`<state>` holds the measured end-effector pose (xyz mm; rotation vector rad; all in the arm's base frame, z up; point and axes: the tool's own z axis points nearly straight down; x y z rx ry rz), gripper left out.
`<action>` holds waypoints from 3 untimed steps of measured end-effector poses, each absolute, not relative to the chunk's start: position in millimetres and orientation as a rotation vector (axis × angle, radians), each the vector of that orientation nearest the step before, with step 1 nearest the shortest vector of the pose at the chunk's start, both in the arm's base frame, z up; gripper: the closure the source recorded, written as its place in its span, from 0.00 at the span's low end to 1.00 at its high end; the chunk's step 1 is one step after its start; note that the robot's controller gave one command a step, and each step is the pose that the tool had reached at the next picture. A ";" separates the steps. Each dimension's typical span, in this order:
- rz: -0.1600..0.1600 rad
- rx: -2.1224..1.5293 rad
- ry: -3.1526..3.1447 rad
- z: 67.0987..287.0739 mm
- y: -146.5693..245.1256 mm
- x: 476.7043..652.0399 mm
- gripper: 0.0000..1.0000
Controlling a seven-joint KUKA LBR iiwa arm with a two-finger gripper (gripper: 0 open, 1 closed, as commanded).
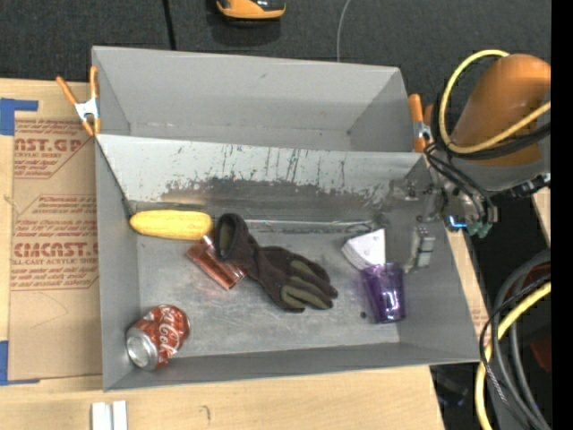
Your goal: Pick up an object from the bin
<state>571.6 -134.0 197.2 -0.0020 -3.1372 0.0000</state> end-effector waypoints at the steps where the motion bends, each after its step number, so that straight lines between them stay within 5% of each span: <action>1: 0.002 0.000 -3.144 202.0 -133.4 572.7 0.00; 2: 0.004 0.011 -3.150 148.9 -98.5 564.9 0.00; 3: 0.001 0.114 -3.147 82.3 -86.8 585.1 0.00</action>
Offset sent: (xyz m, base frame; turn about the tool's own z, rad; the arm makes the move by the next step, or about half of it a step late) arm -0.0206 0.0876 -0.1272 -0.0240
